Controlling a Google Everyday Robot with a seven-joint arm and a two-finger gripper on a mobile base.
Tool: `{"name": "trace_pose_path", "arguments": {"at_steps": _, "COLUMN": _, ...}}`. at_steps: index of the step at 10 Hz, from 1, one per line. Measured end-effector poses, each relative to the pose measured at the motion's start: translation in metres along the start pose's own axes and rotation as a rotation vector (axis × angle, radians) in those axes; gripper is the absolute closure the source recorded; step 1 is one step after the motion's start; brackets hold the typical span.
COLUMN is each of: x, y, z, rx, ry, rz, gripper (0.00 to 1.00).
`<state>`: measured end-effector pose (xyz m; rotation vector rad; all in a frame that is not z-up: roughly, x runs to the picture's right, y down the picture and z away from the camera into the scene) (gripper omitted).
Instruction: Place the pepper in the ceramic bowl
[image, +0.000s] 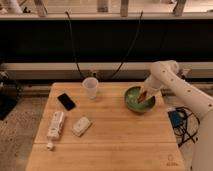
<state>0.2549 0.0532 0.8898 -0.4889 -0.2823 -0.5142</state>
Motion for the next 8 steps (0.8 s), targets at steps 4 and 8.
{"name": "trace_pose_path", "arguments": {"at_steps": 4, "x": -0.0010, "y": 0.0016, "z": 0.0081, "rx": -0.009, "ry": -0.015, "rz": 0.001, "gripper": 0.20}}
{"name": "trace_pose_path", "arguments": {"at_steps": 8, "x": 0.0054, "y": 0.0063, "z": 0.0042, "rx": 0.003, "ry": -0.013, "rz": 0.004, "gripper": 0.35}}
